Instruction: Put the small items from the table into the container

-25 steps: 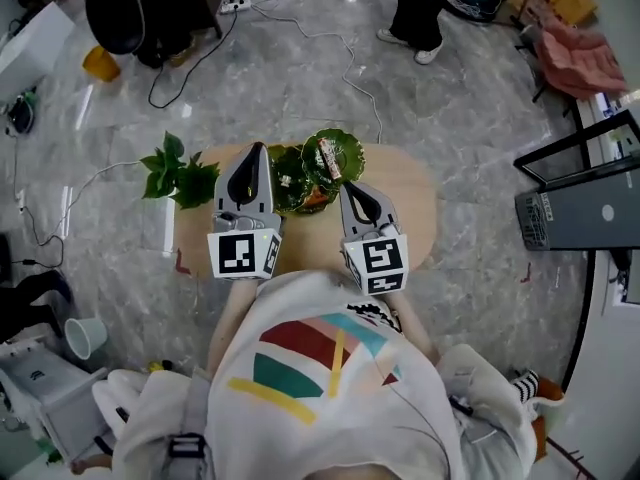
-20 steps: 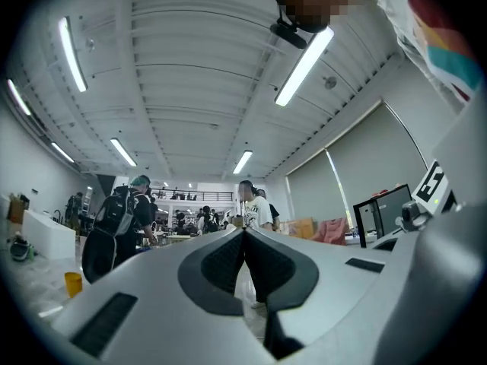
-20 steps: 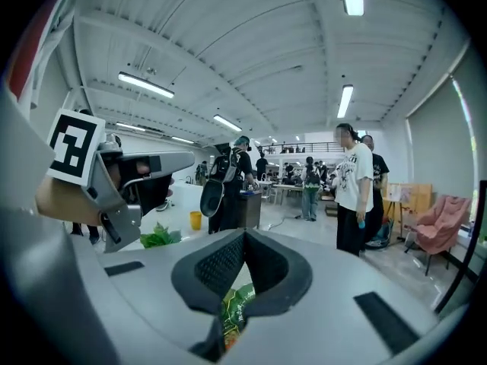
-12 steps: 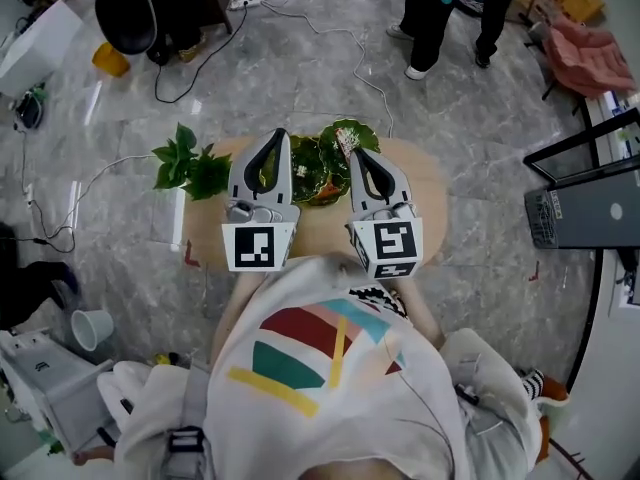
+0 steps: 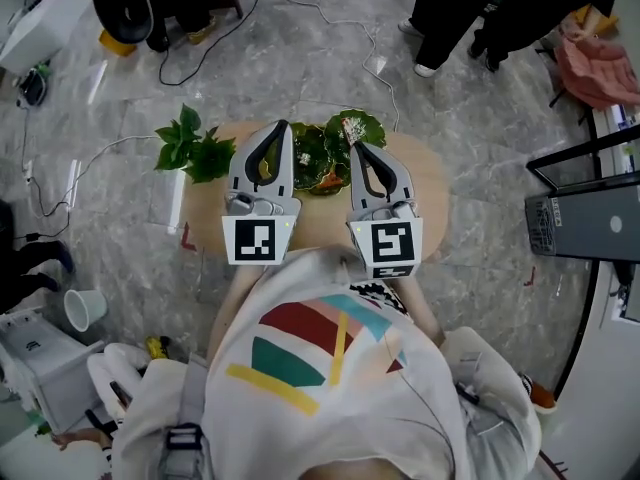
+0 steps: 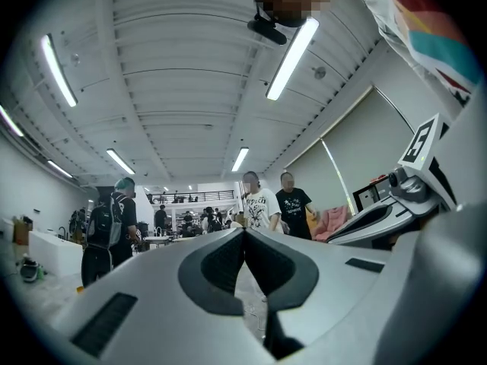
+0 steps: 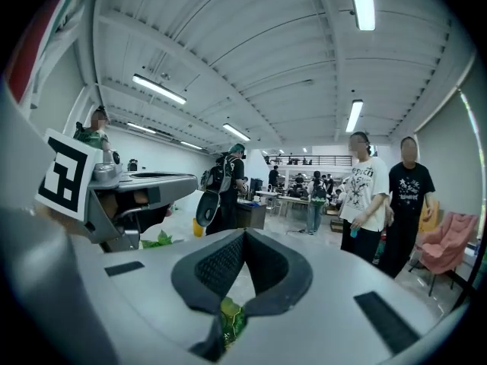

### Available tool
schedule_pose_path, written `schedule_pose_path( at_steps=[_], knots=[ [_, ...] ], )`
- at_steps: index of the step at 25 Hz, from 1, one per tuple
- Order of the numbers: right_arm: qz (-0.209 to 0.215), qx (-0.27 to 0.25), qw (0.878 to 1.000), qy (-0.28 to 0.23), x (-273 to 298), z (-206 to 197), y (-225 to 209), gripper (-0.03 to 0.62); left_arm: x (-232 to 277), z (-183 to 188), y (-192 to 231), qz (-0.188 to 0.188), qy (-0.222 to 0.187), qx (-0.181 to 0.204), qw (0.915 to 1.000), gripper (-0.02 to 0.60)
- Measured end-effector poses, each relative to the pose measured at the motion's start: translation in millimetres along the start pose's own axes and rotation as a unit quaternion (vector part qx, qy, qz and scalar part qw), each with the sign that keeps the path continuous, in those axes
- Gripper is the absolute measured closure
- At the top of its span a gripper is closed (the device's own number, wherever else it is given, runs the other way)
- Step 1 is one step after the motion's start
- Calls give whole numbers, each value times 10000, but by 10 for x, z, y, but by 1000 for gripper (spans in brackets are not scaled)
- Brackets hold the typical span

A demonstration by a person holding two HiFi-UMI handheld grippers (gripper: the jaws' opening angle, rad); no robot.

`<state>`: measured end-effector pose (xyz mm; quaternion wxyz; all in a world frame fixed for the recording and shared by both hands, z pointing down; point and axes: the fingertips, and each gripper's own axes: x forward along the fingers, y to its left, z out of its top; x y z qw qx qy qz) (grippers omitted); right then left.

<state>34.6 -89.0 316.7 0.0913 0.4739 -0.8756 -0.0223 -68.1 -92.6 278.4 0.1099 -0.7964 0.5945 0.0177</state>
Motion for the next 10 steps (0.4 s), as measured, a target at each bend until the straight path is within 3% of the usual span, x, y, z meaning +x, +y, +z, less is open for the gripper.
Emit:
schedule_pose_path(
  at_steps=[10],
  knots=[
    [368,-239,9990,-110,19,83,211,582,-120,30,-7,87,105,221,9997,574]
  ],
)
